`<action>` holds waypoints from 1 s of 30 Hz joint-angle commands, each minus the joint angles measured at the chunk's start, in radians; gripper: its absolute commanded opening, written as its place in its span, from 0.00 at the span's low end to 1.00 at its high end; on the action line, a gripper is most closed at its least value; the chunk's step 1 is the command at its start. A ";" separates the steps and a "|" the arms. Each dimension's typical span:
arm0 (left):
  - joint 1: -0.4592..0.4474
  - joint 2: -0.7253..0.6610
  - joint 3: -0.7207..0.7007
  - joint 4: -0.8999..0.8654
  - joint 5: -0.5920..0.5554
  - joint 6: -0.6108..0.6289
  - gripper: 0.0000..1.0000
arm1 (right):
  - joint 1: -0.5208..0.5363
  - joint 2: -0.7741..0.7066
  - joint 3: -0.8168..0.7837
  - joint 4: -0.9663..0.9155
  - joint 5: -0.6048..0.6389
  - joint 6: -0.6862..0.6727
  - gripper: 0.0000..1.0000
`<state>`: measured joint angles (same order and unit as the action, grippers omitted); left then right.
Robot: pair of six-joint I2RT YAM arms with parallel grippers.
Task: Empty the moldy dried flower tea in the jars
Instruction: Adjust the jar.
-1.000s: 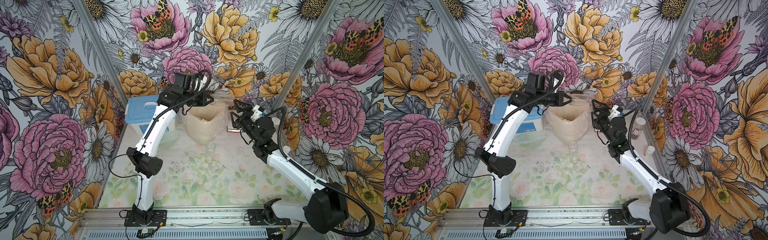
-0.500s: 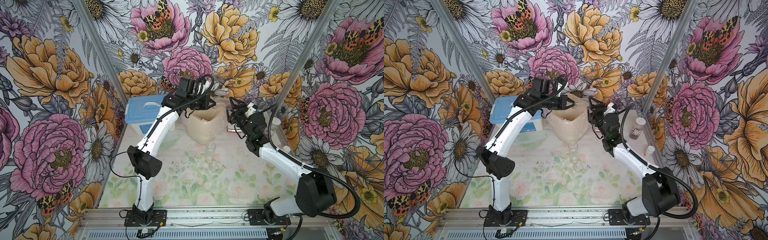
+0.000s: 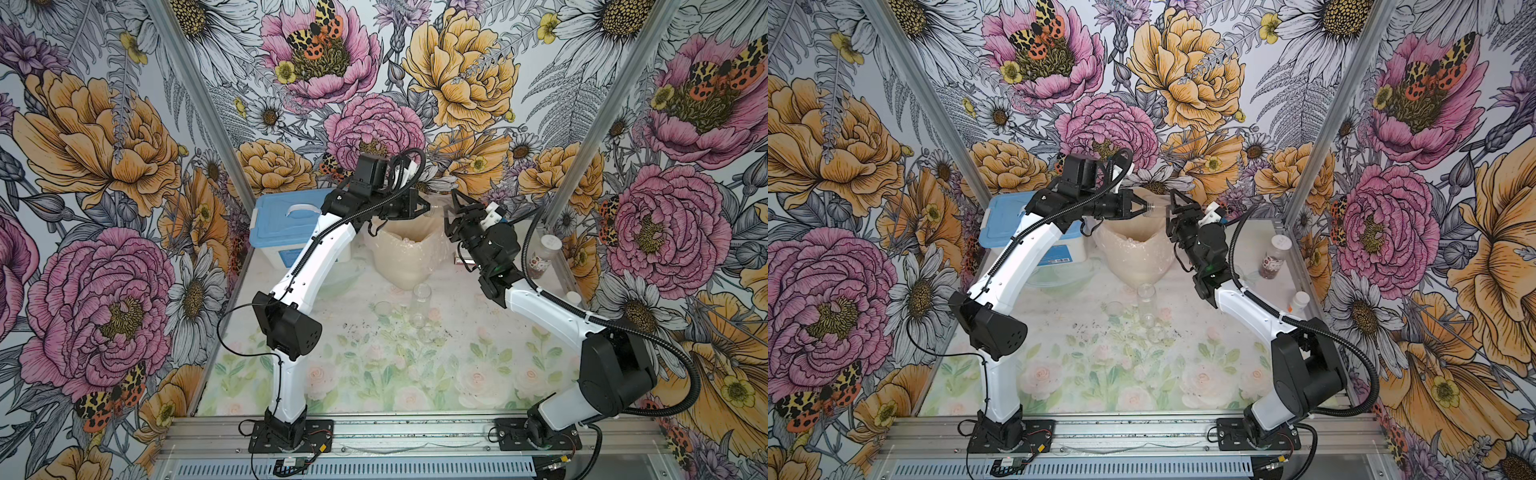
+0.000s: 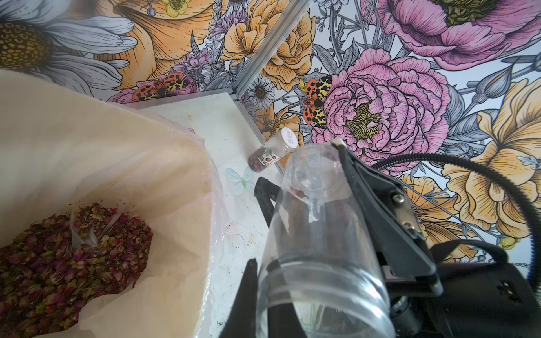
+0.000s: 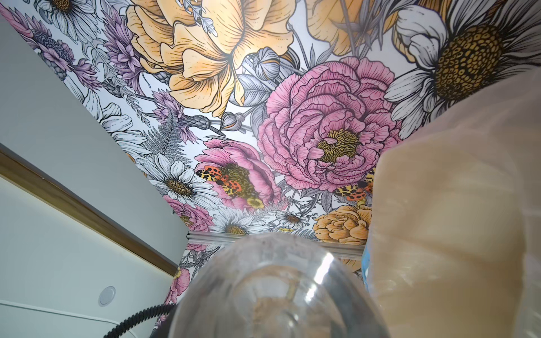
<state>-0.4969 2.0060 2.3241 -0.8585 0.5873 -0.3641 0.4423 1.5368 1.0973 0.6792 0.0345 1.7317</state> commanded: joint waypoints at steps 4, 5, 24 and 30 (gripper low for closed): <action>0.006 -0.029 -0.019 -0.010 0.021 0.000 0.00 | 0.017 0.013 0.021 0.077 0.060 0.006 0.52; 0.008 -0.029 -0.020 -0.010 0.019 0.001 0.00 | 0.019 0.014 0.016 0.083 0.067 0.007 0.52; 0.157 -0.389 -0.453 0.186 -0.073 0.016 0.68 | -0.011 0.063 0.113 -0.091 0.103 -0.233 0.43; 0.214 -0.624 -0.819 0.410 -0.083 -0.003 0.90 | -0.033 0.119 0.271 -0.300 0.072 -0.491 0.43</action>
<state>-0.2996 1.4460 1.6115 -0.5980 0.5346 -0.3637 0.4175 1.6260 1.2919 0.4946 0.1204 1.4239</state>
